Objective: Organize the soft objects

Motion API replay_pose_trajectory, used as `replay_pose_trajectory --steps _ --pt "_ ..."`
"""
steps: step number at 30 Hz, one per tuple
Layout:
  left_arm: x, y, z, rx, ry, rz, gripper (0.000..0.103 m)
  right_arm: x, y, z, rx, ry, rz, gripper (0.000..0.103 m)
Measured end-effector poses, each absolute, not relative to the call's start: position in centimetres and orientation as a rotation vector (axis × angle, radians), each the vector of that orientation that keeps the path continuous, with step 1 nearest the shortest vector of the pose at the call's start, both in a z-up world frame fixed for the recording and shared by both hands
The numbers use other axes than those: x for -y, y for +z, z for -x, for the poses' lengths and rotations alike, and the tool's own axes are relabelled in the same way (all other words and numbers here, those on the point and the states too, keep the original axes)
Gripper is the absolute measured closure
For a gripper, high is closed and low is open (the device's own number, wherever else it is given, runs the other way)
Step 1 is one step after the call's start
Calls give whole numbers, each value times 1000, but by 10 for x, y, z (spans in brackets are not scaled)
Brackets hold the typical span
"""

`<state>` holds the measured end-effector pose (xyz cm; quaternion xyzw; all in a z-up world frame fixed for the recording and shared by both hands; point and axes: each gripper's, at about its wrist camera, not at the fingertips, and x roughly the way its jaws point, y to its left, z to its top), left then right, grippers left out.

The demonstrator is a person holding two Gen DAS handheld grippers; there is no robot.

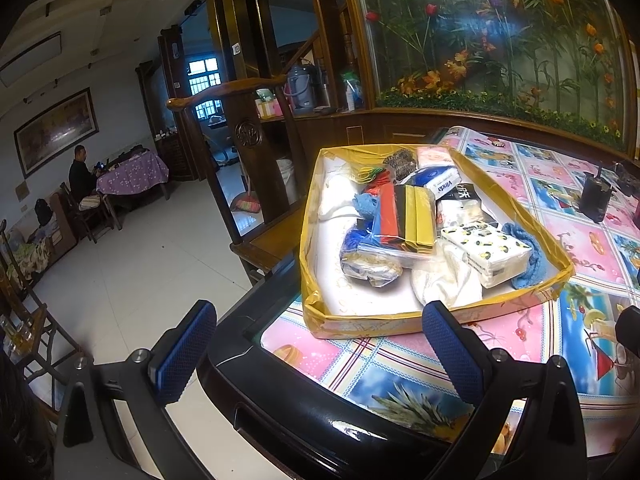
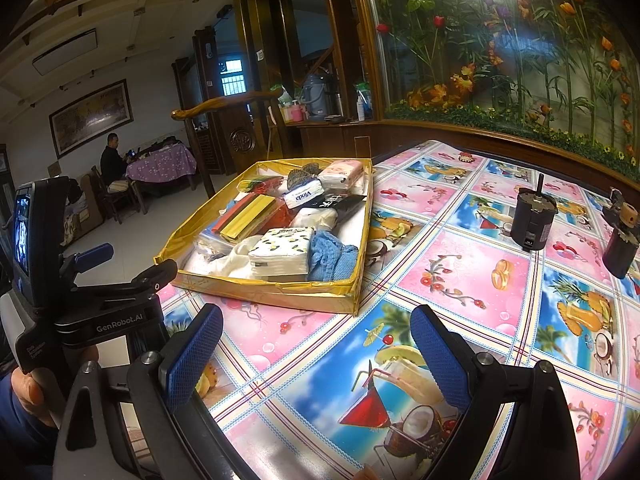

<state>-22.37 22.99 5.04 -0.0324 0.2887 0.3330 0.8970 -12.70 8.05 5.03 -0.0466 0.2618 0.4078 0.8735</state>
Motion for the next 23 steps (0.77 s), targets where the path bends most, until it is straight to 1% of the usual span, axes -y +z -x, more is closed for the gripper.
replay_pose_trajectory --steps 23 --pt "-232 53 226 -618 672 50 0 -79 49 127 -548 849 96 6"
